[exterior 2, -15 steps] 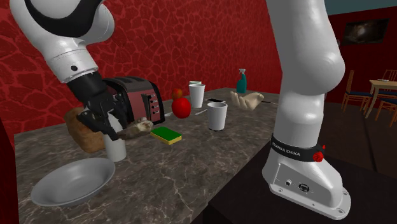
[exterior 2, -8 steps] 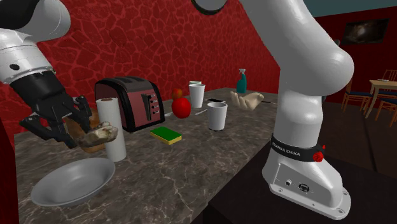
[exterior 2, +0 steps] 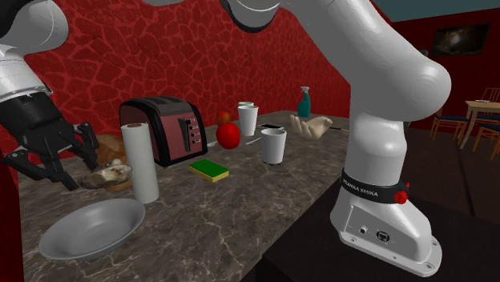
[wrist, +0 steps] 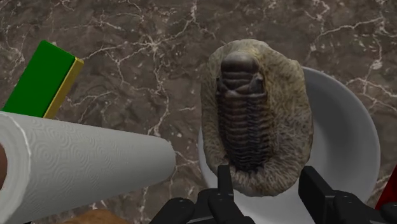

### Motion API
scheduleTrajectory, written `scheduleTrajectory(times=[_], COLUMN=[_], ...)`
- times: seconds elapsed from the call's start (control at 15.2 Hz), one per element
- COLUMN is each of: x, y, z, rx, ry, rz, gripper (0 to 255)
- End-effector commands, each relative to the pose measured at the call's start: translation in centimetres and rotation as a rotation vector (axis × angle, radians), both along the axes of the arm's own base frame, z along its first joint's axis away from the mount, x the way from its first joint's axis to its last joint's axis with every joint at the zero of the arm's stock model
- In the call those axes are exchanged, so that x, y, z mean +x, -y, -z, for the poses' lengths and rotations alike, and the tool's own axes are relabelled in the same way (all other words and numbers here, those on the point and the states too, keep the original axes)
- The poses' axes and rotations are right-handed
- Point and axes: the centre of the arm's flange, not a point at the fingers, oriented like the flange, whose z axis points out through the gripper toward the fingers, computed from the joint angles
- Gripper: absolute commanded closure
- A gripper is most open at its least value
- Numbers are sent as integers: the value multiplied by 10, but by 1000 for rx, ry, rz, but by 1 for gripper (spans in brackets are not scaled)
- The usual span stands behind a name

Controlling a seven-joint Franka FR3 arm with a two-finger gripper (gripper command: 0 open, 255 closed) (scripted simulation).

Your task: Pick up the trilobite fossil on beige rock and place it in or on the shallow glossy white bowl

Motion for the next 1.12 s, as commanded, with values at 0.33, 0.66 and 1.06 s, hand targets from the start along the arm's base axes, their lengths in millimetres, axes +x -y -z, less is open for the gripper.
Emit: scheduleTrajectory(times=[0.33,0.66,1.06], x=[-7,-7,-6], y=[-16,-16,-9], z=[57,73,68], rx=[9,9,9], ry=[-35,-35,-36], rz=[-6,-6,-5], gripper=[255,255,0])
